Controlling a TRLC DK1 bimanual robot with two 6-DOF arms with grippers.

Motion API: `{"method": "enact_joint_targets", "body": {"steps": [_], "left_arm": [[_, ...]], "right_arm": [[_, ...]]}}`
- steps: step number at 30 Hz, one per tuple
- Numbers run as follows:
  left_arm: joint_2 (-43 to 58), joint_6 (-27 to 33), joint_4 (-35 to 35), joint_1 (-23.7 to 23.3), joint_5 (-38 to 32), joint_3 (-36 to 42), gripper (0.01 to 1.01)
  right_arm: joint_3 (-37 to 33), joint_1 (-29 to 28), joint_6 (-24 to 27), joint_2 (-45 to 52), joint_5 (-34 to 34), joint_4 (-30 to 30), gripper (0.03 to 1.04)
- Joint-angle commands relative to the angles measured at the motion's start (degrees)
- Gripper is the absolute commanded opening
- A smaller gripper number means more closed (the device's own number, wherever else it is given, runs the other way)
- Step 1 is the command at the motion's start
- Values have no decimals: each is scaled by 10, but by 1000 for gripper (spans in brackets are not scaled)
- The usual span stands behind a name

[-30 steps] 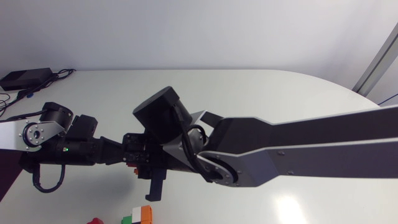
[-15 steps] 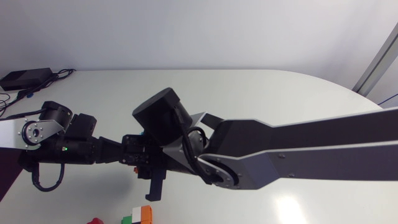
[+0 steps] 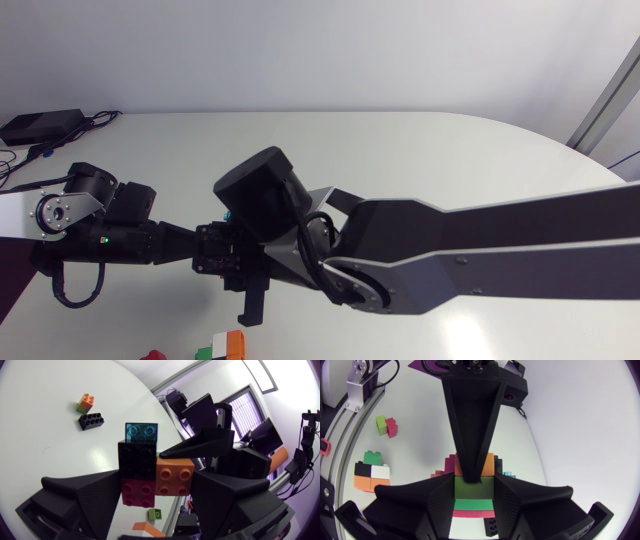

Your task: Disassemble duplo

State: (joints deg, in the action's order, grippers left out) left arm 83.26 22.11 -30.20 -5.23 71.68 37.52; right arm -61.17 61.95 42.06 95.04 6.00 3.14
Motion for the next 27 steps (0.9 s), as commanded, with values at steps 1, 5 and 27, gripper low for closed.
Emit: {"method": "enact_joint_targets", "body": {"steps": [1,5,27], "left_arm": [[3,-3,-8,-19,-2,11,402],[2,-4,-11,-20,-2,12,402],[-7,11,-25,-20,7,11,402]], "right_arm": [[33,-5,36,-22,22,-14,362],[49,-5,50,-30,17,-9,374],[143,-64,84,-85,-135,120,374]]}}
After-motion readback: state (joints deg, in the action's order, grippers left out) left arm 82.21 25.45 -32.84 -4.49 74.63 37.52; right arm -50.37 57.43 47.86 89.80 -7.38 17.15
